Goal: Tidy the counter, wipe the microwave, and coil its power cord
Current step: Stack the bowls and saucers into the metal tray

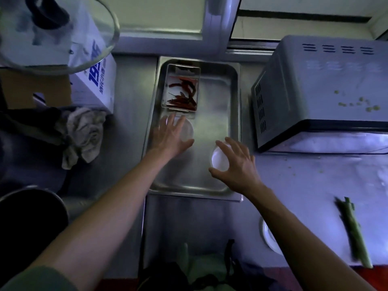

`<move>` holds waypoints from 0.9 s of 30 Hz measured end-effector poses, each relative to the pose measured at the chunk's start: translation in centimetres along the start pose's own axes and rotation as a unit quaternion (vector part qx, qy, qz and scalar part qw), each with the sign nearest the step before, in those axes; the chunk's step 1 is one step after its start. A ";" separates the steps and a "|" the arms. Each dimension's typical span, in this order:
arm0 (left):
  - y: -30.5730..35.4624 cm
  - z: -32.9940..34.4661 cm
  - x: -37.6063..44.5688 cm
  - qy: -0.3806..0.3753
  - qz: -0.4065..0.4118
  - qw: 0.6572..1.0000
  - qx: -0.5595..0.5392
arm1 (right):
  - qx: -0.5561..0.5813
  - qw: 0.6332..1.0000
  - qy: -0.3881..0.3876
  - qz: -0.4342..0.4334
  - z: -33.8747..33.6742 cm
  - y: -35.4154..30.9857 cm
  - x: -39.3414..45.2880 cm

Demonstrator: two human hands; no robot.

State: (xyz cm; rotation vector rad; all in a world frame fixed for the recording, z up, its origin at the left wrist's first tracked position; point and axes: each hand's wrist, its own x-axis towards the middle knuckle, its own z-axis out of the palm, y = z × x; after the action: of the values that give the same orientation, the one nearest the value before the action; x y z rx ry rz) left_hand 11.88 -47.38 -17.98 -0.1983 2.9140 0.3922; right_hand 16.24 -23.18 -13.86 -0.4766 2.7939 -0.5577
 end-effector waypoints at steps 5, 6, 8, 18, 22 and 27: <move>-0.8 0.7 1.9 -0.004 0.018 1.000 0.006 | 0.006 1.000 -0.009 0.010 0.8 0.0 1.5; -0.9 0.8 2.3 -0.010 0.020 1.000 0.008 | 0.007 1.000 -0.010 0.011 0.9 0.0 1.8; -1.1 1.0 2.7 -0.026 0.018 0.999 0.012 | 0.010 1.000 -0.010 0.012 1.1 0.0 2.3; -1.3 2.3 3.4 -0.055 0.034 0.997 0.033 | 0.030 0.999 -0.013 0.030 2.1 0.8 4.9; -1.1 2.4 3.5 -0.065 0.027 0.997 0.033 | 0.035 0.999 -0.015 0.033 2.2 0.8 5.9; -1.2 2.2 3.1 -0.070 0.020 0.997 0.022 | 0.038 0.999 -0.017 0.026 1.9 0.2 7.4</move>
State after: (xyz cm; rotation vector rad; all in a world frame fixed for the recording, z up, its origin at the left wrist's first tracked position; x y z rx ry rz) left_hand 9.40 -48.30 -21.04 -0.1007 2.7887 0.3328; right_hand 10.01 -26.28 -16.99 -0.3914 2.7340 -0.6348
